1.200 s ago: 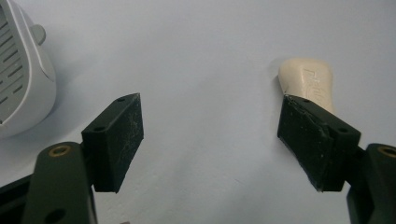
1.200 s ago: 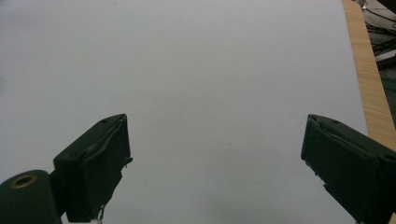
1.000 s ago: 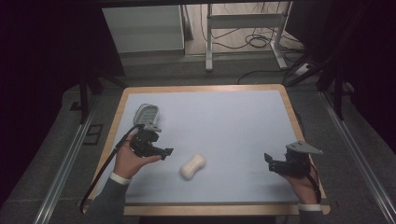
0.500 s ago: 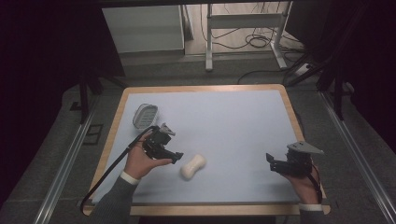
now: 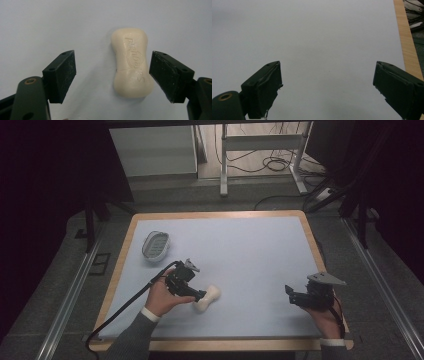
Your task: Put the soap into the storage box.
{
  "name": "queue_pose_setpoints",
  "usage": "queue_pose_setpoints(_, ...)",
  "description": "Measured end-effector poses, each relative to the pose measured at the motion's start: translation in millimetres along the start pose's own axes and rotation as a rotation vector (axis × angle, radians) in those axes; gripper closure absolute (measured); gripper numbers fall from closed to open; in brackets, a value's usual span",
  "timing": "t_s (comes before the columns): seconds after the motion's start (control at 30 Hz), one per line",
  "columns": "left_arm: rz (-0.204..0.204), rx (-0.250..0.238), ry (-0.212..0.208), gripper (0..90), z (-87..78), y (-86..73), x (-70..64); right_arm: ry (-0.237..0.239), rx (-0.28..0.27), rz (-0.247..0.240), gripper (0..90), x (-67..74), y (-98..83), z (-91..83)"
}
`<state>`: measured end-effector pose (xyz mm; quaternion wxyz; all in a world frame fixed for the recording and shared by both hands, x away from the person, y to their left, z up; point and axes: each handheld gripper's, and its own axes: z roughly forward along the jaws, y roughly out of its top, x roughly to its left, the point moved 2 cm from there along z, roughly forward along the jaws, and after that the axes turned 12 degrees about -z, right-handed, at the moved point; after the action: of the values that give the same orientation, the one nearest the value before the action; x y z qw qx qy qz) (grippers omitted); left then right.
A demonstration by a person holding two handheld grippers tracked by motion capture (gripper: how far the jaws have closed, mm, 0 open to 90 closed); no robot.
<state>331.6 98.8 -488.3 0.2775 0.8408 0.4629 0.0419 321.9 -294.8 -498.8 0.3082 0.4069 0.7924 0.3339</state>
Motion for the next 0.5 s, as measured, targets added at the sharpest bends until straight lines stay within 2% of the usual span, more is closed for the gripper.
queue_pose_setpoints(0.2,0.01,0.018,-0.011,21.8,13.5,-4.2,-9.7,-0.004,0.007,-0.001,8.1,0.4,-1.0,0.9)
queue_pose_setpoints(0.27,0.017,0.037,-0.011,21.6,20.2,-6.1,-13.2,-0.005,0.01,0.0,8.1,1.0,-1.4,1.4)
queue_pose_setpoints(0.5,0.021,0.052,-0.013,21.6,28.2,-7.5,-16.9,-0.005,0.016,0.0,8.1,0.9,-2.3,2.8)
